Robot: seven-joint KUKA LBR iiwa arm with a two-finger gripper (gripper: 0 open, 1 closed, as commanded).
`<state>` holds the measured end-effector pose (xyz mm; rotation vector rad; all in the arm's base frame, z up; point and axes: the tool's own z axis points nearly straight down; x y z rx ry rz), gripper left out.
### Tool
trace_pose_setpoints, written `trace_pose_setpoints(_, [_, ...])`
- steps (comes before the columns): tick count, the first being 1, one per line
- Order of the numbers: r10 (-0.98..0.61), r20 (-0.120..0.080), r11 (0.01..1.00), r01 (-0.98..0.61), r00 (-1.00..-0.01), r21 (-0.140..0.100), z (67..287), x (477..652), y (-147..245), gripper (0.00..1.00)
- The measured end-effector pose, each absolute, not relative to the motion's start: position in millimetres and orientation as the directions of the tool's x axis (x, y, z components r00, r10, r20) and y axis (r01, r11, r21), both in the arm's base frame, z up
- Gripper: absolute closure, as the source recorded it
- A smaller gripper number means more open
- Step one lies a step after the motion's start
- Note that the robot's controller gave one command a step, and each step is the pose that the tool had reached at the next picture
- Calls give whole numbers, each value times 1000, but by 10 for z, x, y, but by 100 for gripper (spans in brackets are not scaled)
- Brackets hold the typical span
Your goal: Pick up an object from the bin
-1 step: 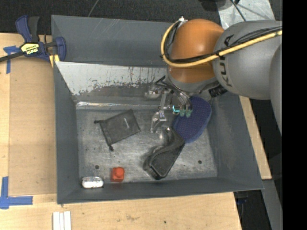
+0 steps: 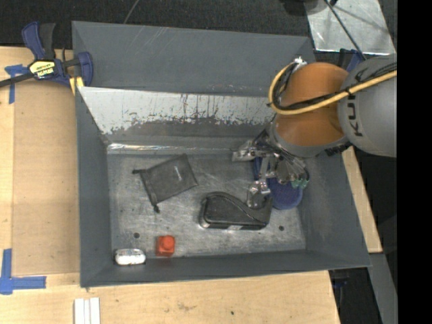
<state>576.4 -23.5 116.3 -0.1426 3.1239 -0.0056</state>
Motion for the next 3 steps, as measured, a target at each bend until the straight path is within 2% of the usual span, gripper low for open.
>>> trace_pose_setpoints(1, [3,-16,1000,3,-1000,-3,1081,5511,-82,0])
trace_pose_setpoints(2, [89,-6,996,89,-996,2,1327,5205,662,0])
trace_pose_setpoints(3, [-110,-3,994,-110,-994,-6,1249,5371,802,0])
